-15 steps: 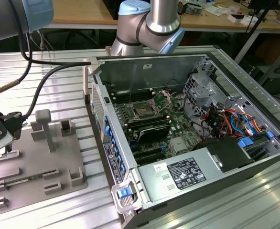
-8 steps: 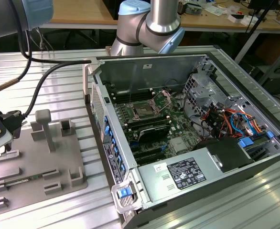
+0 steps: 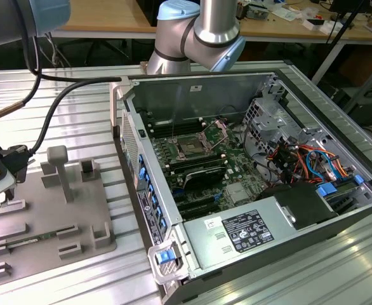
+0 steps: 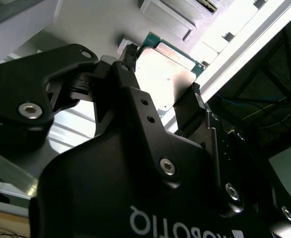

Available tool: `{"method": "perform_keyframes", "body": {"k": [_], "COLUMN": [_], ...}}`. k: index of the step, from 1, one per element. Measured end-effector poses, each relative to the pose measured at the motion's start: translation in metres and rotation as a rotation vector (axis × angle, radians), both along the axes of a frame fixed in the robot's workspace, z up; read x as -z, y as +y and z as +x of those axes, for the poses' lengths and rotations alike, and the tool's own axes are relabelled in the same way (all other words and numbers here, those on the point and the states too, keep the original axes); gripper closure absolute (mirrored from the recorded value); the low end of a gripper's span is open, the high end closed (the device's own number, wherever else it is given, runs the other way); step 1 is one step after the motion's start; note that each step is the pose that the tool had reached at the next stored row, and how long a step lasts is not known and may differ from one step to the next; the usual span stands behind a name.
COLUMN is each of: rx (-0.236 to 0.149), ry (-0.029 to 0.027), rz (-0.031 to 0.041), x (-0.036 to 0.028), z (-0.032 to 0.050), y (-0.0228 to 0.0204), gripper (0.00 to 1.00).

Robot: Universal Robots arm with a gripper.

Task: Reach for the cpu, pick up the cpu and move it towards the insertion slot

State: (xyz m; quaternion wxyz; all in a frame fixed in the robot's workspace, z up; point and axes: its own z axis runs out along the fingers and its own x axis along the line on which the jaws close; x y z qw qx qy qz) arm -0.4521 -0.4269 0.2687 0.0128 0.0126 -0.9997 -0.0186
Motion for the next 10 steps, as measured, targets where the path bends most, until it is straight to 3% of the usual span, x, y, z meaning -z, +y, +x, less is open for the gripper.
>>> {"method": "perform_keyframes", "body": {"k": [10], "rx": [0.0], "ry": [0.0], "rz": [0.0], "x": [-0.0043], "z": [0.0], "y": [0.0], "gripper": [0.45]}}
